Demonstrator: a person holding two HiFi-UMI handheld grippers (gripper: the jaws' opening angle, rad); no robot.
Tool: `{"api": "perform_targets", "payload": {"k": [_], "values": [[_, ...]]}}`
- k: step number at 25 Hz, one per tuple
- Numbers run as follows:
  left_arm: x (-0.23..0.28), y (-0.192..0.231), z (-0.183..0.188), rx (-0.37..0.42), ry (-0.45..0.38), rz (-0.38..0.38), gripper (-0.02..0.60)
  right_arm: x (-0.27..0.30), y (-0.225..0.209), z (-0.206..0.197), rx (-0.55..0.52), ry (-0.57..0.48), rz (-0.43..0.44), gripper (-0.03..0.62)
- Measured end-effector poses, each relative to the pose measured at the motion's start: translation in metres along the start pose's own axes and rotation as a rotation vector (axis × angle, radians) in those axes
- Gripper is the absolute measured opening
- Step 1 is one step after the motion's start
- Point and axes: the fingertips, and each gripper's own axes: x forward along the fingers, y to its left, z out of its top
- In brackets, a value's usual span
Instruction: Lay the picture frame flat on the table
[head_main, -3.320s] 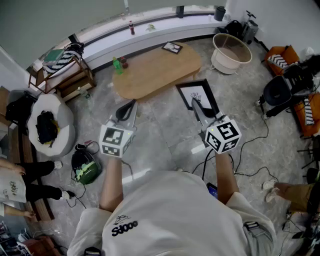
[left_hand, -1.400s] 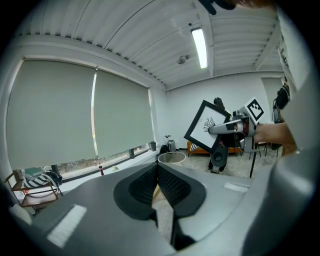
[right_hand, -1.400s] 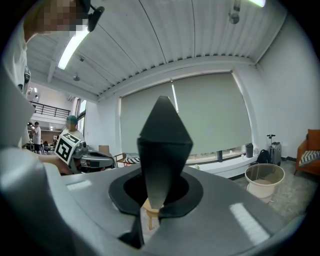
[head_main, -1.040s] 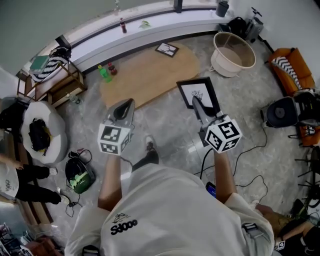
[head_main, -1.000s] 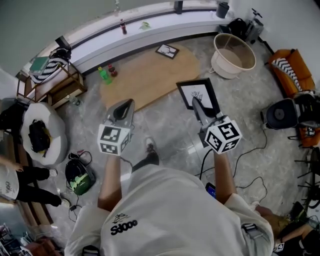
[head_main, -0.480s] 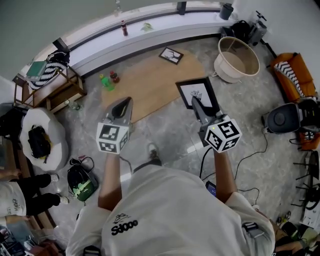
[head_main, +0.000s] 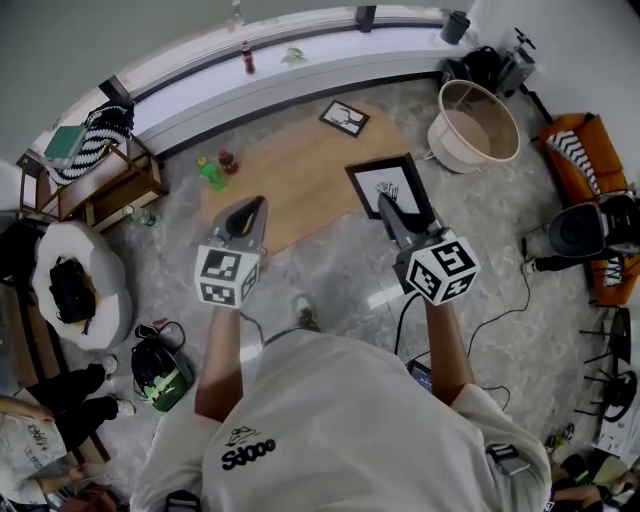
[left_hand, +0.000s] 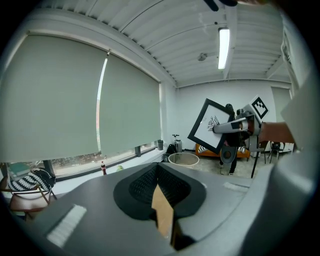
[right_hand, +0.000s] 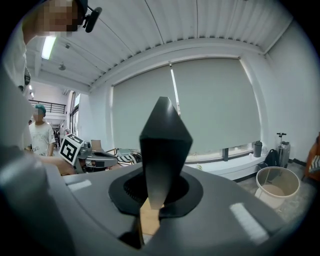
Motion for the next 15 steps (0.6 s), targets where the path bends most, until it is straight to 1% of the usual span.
{"api": "perform_targets", "payload": {"k": [7, 15], "values": [[0.023, 0.027, -0.007, 0.003, 0.013, -0.015, 0.011, 0.036, -0.004, -0.001, 0.002, 0.016, 0.004, 0.023], [0.043, 0.055, -0.001, 0.002, 0.003, -0.028, 0.011, 0.071, -0.012, 0.006, 0.005, 0.012, 0.000, 0.023]]}}
